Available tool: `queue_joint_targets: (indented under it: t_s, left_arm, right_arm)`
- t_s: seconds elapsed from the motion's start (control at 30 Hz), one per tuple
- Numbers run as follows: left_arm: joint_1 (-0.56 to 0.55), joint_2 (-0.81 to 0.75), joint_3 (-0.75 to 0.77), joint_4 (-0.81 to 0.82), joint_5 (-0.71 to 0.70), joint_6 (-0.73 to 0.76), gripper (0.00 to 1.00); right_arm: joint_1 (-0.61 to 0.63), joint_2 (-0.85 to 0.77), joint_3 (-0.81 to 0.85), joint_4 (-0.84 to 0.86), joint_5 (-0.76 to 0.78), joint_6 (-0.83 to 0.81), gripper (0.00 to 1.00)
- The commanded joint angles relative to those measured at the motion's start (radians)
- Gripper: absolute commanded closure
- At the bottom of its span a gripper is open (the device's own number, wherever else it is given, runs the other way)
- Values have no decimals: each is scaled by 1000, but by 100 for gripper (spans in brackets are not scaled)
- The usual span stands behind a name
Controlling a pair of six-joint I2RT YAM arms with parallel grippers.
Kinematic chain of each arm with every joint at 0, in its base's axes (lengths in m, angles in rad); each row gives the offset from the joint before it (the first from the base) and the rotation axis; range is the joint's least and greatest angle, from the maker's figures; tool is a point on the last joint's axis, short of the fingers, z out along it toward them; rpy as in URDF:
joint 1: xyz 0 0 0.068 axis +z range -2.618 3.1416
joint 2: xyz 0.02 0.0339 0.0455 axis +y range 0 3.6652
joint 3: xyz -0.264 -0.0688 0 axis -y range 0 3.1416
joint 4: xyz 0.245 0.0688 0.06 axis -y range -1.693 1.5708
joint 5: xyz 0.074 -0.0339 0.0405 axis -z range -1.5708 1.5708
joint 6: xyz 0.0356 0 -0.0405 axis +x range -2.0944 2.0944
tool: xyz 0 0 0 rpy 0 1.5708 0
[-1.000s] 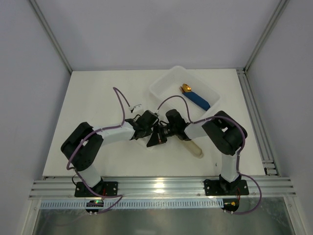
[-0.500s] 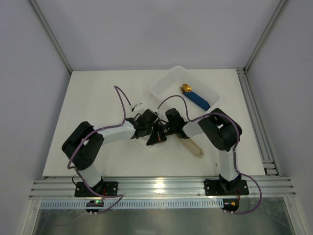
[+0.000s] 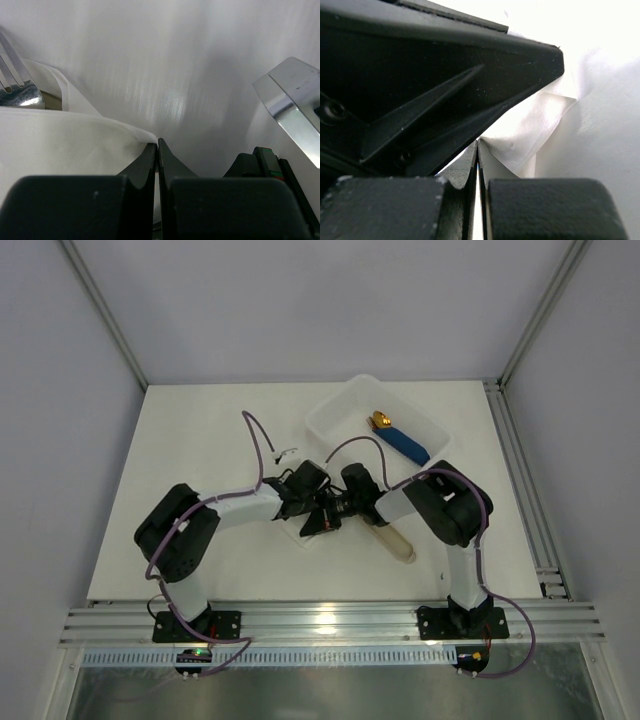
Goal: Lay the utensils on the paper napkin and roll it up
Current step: Roll the napkin at the center of the board.
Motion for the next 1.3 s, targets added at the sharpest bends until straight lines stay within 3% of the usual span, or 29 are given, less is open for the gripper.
queue_joint_targets:
  t_s: [0.0, 0.6, 0.7, 0.73, 0.77, 1.03, 1.17, 1.2, 1.27]
  left_arm:
    - [2, 16, 40, 64, -30, 18, 100]
    - [34, 48, 91, 51, -70, 118, 100]
    - [36, 22, 97, 53, -79, 159, 84]
    - [37, -1, 97, 53, -82, 168, 72]
    - [38, -11, 103, 50, -96, 188, 67]
    - [42, -116, 167, -30, -139, 253, 53]
    - [42, -223, 166, -62, -111, 257, 55]
    - [42, -245, 157, -65, -100, 256, 60]
    - [42, -289, 108, -64, -45, 241, 80]
  right_arm:
    - [-3, 54, -37, -50, 111, -36, 96]
    - [20, 66, -80, -44, 133, -28, 96]
    - [20, 62, -78, -47, 136, -31, 96]
    - [22, 63, -77, -49, 134, -31, 96]
    - [22, 65, -77, -49, 134, -32, 96]
    - [23, 71, -72, -44, 134, -29, 96]
    - [23, 71, -70, -47, 137, -29, 96]
    - [23, 71, -70, -47, 137, -32, 96]
    - [23, 71, -70, -49, 141, -32, 96]
